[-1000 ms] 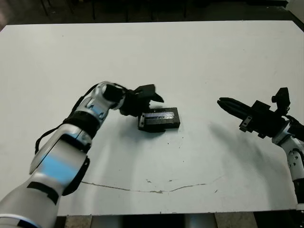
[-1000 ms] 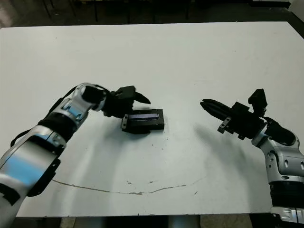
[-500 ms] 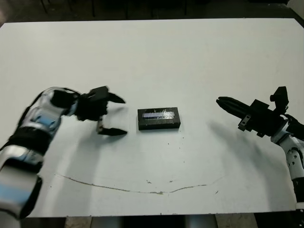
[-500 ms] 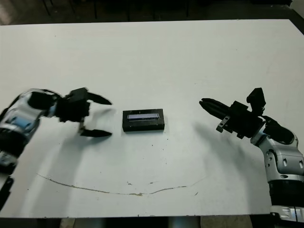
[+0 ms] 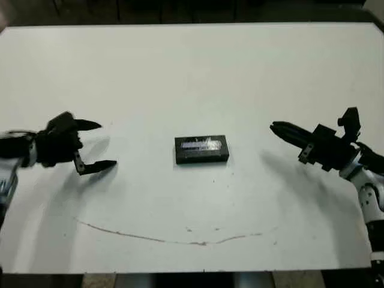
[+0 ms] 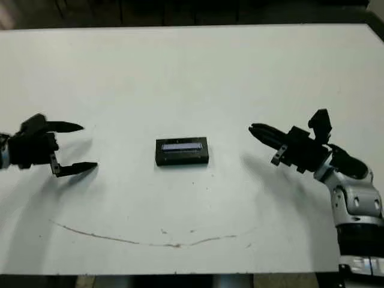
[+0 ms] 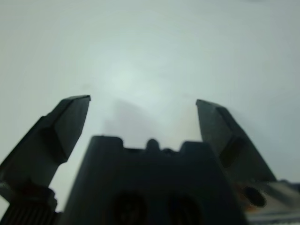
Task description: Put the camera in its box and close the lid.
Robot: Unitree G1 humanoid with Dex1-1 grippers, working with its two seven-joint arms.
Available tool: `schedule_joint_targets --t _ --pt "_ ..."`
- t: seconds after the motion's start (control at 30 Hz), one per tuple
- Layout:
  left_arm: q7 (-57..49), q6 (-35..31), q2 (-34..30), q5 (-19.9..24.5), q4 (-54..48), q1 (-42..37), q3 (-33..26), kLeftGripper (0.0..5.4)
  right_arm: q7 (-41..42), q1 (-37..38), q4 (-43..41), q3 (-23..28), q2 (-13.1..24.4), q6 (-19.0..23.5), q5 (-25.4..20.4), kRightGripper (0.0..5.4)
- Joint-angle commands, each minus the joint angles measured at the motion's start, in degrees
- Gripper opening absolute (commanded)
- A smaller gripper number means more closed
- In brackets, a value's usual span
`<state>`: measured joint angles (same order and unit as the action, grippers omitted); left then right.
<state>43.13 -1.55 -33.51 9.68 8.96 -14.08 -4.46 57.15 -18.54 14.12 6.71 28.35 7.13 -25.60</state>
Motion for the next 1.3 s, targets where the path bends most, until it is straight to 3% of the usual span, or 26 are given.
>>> schedule_joint_targets --t 0.03,0.23,0.43,0.63,0.87,1.0,1.3 --pt "-13.75 -3.83 10.35 2.24 -14.22 5.89 -2.36 4.83 -1.62 0.79 -1.0 -0.35 -0.51 -0.02 1.22 0.0" --pt "-23.61 -8.72 20.29 2.62 -29.78 7.96 2.96 3.72 -7.1 2.64 -5.29 -0.57 -1.83 1.75 2.17 0.0" --pt "-31.15 -19.31 27.88 3.12 -37.02 7.68 9.96 2.56 -17.65 5.58 -10.88 -0.34 -6.31 3.7 3.19 0.0" --pt "-35.76 -27.84 32.47 1.55 -35.92 5.9 16.62 1.44 -25.64 7.94 -14.74 -1.36 -10.19 3.56 5.82 0.0" --pt "-39.67 -33.69 36.95 -0.48 -29.88 3.32 19.65 0.13 -28.89 9.03 -17.15 -1.74 -11.07 5.42 6.31 0.0" --pt "-41.85 -35.59 39.31 -2.48 -26.14 2.38 21.51 0.02 -29.61 9.15 -17.62 -1.78 -11.01 5.62 6.43 0.0" --pt "-42.05 -30.8 42.42 -4.74 -14.99 3.19 24.19 0.02 -30.84 9.28 -18.55 -2.26 -11.3 5.89 6.66 0.0"
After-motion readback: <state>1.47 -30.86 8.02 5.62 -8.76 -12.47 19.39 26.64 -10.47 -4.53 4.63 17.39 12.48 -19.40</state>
